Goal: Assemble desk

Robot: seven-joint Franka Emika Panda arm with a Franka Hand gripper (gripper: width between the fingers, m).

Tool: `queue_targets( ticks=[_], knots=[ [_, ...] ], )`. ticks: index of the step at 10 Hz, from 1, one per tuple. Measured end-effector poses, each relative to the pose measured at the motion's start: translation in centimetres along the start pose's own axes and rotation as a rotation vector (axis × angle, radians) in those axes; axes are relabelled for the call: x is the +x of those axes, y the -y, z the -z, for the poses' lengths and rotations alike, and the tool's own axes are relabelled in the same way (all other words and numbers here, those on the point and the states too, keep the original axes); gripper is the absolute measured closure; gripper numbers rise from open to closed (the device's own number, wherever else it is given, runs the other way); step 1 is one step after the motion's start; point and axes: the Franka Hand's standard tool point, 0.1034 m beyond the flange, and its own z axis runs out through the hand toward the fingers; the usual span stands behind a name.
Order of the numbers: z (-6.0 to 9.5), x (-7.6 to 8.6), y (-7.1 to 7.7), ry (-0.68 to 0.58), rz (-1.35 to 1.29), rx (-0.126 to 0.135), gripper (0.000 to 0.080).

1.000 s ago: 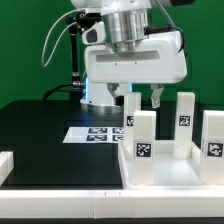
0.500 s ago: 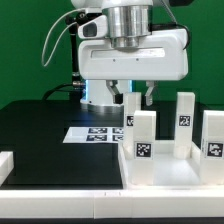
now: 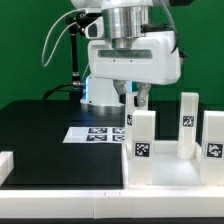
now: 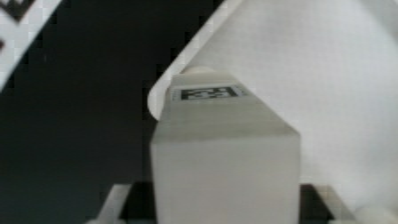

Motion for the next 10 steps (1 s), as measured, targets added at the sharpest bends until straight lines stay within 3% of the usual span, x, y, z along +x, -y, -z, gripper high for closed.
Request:
queue_targets(
  ticks=[4,7,10],
  knots=[
    [0.09,0.20,-0.19,0.043,-0.492,0.033,0.0511],
    [-0.05,0.28,-0.53,0.063,-0.672,0.055,0.0502],
    [-0.11,0.27,-0.71,0.070,-0.804,0.047,0.0495]
  ],
)
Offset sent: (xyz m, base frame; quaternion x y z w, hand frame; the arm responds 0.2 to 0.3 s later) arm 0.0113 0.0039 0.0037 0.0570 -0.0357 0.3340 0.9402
